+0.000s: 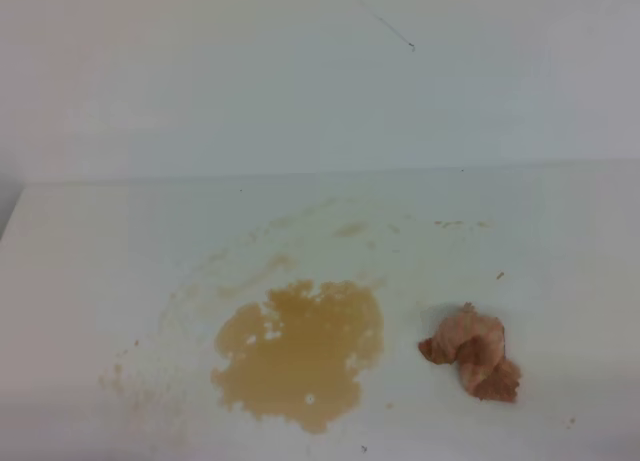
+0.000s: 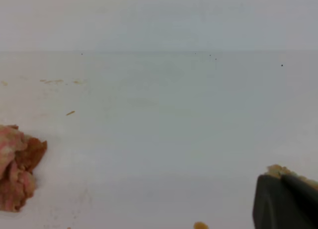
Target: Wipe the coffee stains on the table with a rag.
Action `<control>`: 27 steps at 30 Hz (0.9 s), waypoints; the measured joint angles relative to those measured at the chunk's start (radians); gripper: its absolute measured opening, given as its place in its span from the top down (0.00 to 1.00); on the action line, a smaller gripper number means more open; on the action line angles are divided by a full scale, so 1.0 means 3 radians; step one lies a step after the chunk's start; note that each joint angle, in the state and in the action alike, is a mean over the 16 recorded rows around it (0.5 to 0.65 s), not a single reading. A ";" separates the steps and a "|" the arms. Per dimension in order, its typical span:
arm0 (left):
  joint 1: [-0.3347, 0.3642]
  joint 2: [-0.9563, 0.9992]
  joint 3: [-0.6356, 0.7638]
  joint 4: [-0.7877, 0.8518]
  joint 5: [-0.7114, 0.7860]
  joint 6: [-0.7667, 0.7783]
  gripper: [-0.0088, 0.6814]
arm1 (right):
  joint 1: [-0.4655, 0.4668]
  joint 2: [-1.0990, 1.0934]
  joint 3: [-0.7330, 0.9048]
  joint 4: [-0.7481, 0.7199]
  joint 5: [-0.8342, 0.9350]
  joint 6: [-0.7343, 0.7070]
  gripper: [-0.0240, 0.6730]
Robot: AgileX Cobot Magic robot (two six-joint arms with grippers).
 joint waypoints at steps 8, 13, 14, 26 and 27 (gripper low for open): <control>0.0000 0.0000 0.0000 0.0000 0.0000 0.0000 0.99 | 0.0000 0.0000 0.0000 0.0000 0.0000 0.0000 0.97; 0.0000 0.0000 0.0000 0.0000 0.0000 0.0000 0.99 | 0.0000 0.0000 0.0000 0.0000 0.0000 0.0000 0.97; 0.0000 0.0000 0.0000 0.0000 0.0000 0.0000 0.99 | 0.0000 0.0000 0.0000 0.0000 0.0000 0.0000 0.97; 0.0004 0.0000 0.0000 0.0000 0.0000 0.0000 0.99 | 0.0000 0.0000 0.0000 0.0000 0.0000 0.0000 0.97; 0.0004 0.0000 0.0000 0.0000 0.0000 0.0000 0.99 | 0.0000 0.0000 0.0000 0.0000 0.0000 0.0000 0.97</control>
